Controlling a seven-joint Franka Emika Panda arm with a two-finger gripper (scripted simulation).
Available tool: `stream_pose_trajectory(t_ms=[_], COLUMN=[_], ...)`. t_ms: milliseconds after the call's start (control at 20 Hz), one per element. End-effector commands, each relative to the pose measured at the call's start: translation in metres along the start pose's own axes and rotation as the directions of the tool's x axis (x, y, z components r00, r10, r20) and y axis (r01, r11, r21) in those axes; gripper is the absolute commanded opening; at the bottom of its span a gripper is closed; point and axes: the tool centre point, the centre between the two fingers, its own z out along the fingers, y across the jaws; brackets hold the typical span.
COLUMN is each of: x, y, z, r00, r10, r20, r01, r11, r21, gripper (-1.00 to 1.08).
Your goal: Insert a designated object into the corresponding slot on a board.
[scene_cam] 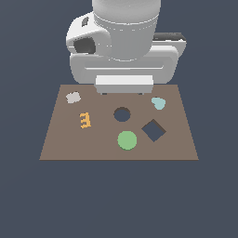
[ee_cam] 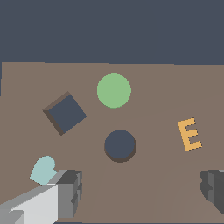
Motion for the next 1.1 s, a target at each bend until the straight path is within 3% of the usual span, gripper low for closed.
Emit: stream_pose_trajectory(t_ms=[0,500,1050], x=[0.0,0.013,0.052], y=[0.0,-0.003,-0.012], z=[0.0,0.019,0.076], r00=[1.0,1.0,0.998], r10=[0.0,0.016,0.065], r20=[0.0,0.006,0.024], r01=[0.0,-0.016,-0.065], r11=[1.0,1.0,0.998], r21=[0.0,0.0,0.001], gripper=[1.0,1.0,1.0])
